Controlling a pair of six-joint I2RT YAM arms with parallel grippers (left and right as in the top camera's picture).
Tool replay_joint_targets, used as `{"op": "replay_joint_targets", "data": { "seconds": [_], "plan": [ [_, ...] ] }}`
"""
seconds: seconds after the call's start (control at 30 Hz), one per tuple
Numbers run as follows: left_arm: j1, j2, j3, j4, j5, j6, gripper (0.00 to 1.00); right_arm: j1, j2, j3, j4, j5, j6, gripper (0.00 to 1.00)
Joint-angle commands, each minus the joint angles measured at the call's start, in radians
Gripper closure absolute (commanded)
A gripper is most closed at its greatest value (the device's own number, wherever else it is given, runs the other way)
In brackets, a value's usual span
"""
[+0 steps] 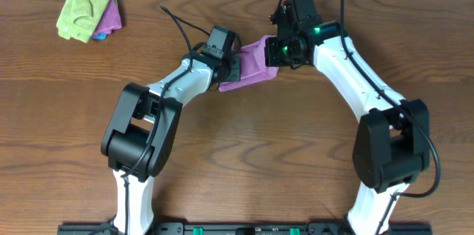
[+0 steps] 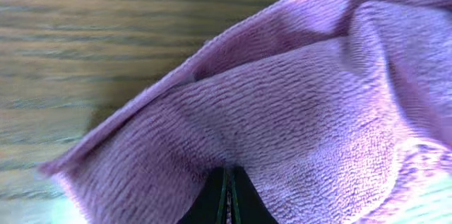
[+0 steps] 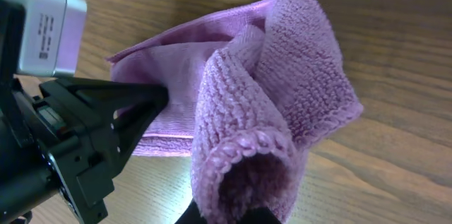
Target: Fold the cloth
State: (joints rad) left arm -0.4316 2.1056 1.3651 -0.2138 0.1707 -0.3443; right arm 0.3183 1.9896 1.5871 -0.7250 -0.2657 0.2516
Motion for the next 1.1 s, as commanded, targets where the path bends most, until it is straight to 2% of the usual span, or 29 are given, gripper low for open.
{"op": "replay_joint_targets", "data": {
  "seconds": [0.0,0.23,0.33,0.47,0.8,1.07],
  "plan": [
    [-0.003,0.016,-0.013,0.008,0.037,-0.026,0.94,0.004,0.0,-0.002,-0.012,0.015,-0.014,0.99],
    [0.001,-0.055,-0.013,-0.014,0.019,0.027,0.95,0.004,0.0,-0.002,-0.031,0.015,-0.029,0.99],
    [0.001,-0.154,-0.013,-0.055,-0.082,0.084,0.94,0.004,0.0,-0.002,-0.031,0.014,-0.029,0.99],
    [0.001,-0.283,-0.013,-0.158,-0.159,0.113,0.94,0.013,0.0,-0.002,-0.024,0.014,-0.033,0.99],
    [0.001,-0.587,-0.013,-0.454,-0.163,0.112,0.94,0.099,0.03,-0.003,0.047,0.057,-0.092,0.99],
    [0.001,-0.835,-0.013,-0.574,-0.163,0.113,0.94,0.123,0.108,-0.004,0.084,0.056,-0.096,0.99]
  ]
}}
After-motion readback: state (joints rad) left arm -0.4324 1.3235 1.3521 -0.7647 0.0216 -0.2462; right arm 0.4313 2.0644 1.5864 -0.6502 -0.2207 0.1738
